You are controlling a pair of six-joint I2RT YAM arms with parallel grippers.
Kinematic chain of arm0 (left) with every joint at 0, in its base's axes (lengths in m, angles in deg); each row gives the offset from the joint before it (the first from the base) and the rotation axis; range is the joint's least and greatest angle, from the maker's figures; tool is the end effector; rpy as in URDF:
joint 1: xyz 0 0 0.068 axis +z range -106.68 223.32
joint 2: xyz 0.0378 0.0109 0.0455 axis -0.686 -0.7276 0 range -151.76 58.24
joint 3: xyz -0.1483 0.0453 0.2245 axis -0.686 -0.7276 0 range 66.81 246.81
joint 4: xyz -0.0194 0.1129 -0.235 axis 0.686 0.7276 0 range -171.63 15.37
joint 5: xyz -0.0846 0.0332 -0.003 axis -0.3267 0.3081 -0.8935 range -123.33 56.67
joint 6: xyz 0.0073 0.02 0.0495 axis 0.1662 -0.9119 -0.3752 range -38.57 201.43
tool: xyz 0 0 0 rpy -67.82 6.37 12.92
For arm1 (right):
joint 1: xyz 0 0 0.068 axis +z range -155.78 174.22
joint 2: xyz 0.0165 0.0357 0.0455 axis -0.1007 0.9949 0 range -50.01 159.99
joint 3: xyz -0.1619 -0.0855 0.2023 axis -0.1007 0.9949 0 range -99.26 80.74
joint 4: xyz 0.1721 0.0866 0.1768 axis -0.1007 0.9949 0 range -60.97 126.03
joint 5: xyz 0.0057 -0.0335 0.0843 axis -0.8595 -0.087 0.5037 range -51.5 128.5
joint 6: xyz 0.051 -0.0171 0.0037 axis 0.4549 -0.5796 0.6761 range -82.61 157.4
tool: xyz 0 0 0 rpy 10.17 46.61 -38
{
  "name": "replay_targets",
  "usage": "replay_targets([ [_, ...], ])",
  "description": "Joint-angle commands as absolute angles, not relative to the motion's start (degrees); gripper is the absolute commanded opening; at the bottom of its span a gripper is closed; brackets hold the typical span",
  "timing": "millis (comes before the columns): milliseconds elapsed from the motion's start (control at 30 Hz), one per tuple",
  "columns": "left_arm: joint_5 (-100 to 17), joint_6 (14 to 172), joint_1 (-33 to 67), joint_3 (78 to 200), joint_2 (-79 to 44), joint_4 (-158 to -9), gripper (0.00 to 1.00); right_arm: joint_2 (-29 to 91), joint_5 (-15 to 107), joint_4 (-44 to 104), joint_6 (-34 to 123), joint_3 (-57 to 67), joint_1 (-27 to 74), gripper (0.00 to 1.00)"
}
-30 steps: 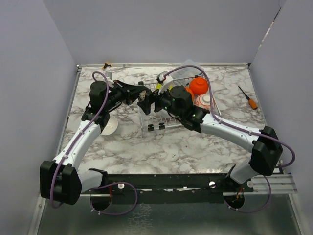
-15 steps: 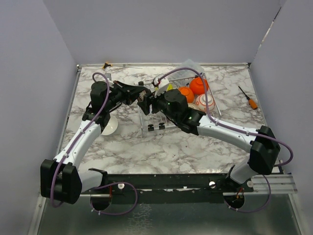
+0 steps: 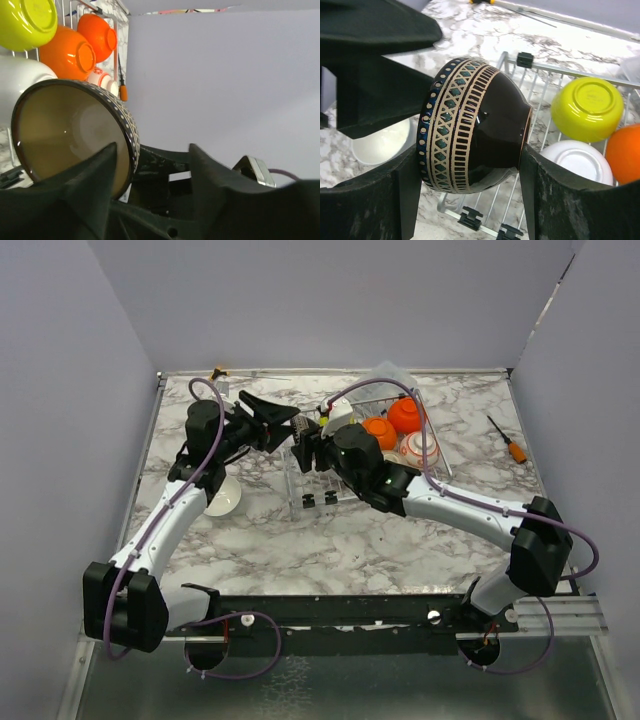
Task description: Load the bowls into the dish rack
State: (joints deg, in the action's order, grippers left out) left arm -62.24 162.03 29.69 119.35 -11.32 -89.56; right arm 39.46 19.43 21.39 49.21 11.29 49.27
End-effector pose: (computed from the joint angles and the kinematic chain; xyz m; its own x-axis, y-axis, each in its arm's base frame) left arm 0.2715 -0.0835 0.3301 -0.6862 -0.7223 -0.0860 -0.0420 0.1574 -0.9866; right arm 0.2235 0.2995 0.3270 -0.2414 -0.0076 -0.9704 -0.5543 0.8219 0.1315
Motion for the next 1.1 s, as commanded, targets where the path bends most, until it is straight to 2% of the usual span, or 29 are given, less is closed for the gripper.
replay_targets([
  [0, -61.18, 153.70, 29.59, 122.96, -11.06, -85.01, 0.67, 39.92, 13.01, 20.09, 51.46, 10.69, 49.11, 0.34],
  [200, -55.73, 144.59, 29.81, 124.60, -9.97, -76.47, 0.80, 41.24, 12.39, 20.57, 51.43, 10.09, 48.07, 0.34],
  [333, -46.92, 136.15, 30.58, 126.04, -7.69, -66.99, 0.88, 43.24, 13.22, 20.49, 48.12, 8.91, 47.48, 0.34],
  [433, -39.21, 127.28, 30.82, 127.32, -4.85, -60.83, 0.98, 45.14, 14.25, 19.56, 44.48, 8.10, 47.26, 0.34],
  [600, -24.93, 114.66, 30.81, 130.40, -1.22, -49.54, 0.99, 49.23, 15.74, 19.02, 36.91, 5.27, 46.81, 0.35],
  [700, -20.53, 111.00, 30.83, 130.52, 0.07, -46.62, 0.99, 51.89, 17.42, 18.09, 30.87, 3.53, 46.69, 0.35],
  [1067, -21.57, 110.17, 30.82, 125.48, 0.75, -46.10, 0.99, 62.78, 18.84, 18.04, 13.07, -4.76, 46.58, 0.35],
])
